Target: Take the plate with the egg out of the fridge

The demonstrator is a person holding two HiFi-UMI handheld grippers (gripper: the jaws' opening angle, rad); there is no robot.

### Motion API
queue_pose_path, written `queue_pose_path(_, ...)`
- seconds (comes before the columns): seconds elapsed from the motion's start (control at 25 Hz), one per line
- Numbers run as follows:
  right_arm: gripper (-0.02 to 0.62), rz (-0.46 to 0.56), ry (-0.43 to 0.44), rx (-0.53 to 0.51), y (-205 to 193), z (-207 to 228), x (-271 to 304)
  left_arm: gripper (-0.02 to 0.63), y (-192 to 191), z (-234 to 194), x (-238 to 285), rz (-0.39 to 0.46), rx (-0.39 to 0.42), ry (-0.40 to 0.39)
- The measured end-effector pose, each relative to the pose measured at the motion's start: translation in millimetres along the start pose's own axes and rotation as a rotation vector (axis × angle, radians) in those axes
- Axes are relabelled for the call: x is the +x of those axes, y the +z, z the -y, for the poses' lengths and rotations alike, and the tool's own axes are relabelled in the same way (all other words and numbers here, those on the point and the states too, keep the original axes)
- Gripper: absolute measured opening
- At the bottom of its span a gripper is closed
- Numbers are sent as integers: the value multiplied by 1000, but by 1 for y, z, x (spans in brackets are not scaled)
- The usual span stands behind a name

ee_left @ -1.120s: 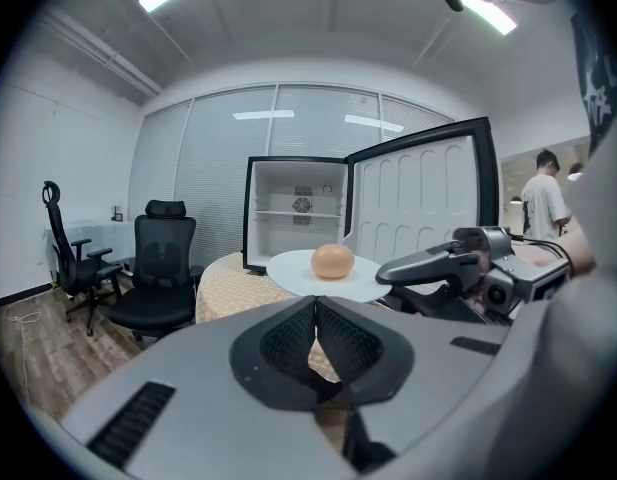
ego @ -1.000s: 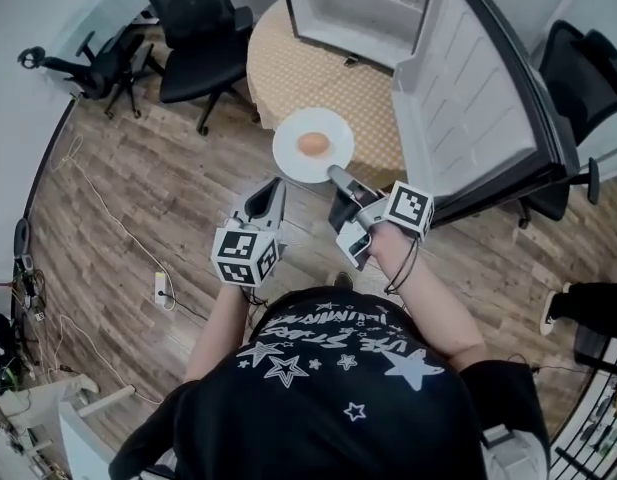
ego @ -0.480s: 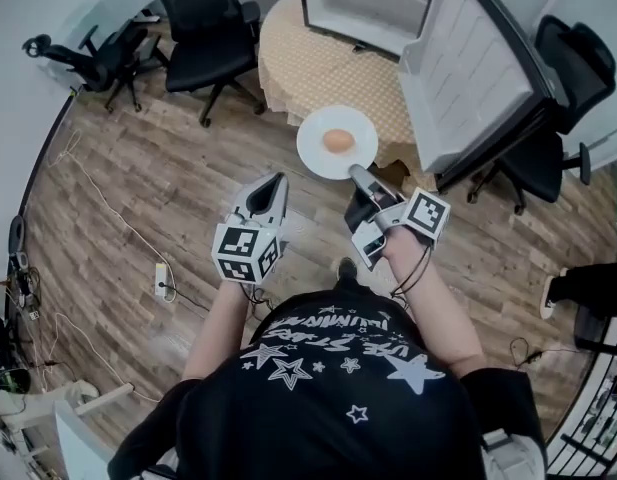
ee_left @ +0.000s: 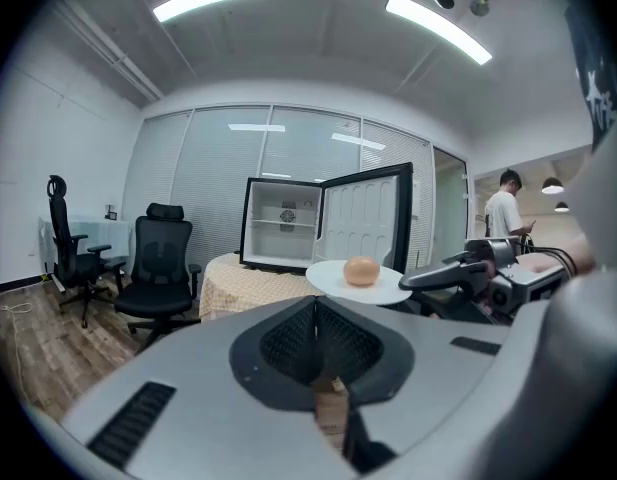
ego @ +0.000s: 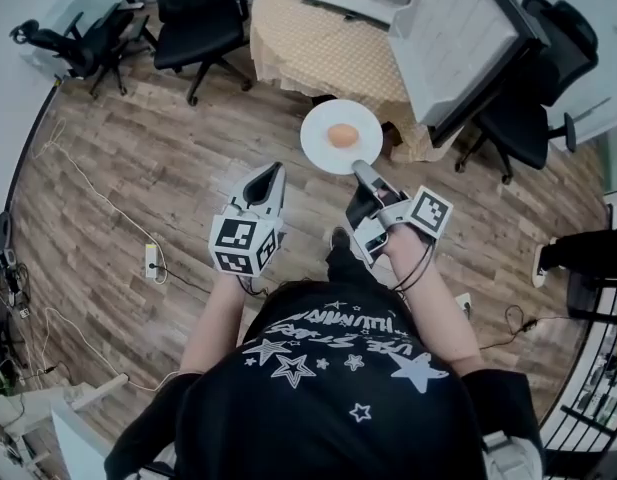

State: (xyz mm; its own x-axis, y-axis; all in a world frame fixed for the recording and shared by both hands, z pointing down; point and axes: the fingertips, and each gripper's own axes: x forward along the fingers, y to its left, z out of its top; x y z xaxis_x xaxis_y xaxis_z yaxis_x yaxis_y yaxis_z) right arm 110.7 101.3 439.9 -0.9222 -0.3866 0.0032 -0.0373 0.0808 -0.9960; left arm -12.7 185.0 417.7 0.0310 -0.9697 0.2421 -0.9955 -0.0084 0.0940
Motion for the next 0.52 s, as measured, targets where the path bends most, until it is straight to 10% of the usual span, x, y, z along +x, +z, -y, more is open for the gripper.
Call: queue_pose_path(0.52, 38, 53, -17, -2, -42, 20, -63, 9, -32, 31, -53, 12, 10, -38)
